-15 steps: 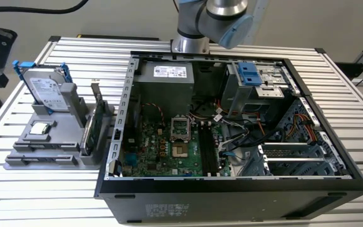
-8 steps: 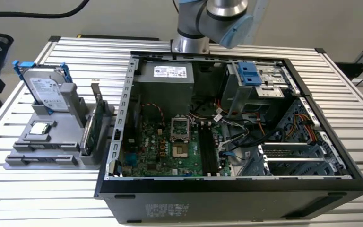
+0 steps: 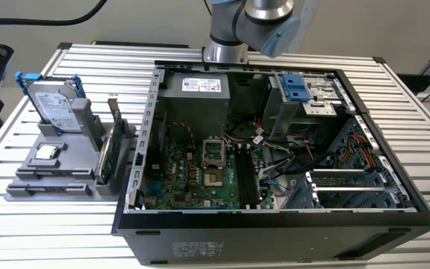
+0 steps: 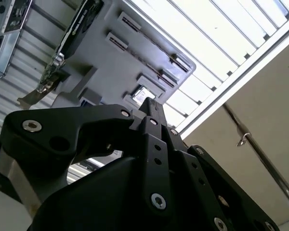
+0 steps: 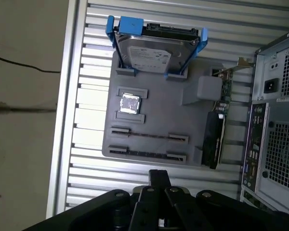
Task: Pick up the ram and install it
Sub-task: 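Reach for the ram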
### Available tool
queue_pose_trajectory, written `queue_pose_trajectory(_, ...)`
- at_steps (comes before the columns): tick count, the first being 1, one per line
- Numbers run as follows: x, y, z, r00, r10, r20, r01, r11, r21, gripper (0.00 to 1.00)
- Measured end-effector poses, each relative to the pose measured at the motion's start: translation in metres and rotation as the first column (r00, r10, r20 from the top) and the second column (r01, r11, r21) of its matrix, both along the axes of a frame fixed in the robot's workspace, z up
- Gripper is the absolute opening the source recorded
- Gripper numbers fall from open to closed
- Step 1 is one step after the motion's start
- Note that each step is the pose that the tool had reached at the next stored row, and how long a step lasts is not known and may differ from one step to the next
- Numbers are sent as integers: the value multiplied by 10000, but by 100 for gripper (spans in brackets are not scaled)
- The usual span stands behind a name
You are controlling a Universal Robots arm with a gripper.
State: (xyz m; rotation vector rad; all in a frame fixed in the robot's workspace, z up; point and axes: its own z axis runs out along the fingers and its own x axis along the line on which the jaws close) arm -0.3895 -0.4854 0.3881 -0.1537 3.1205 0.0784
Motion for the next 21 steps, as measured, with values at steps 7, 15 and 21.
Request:
queue_pose_trajectory(7,0,-33,-12,10000,-51,1,51,10000,1,0)
queue_pose_trajectory(15,0,-45,-25,9991,-414,-1,414,9991,0,0)
queue_pose_trajectory(21,0,-47,-31,9987,-519,0,519,9987,0,0)
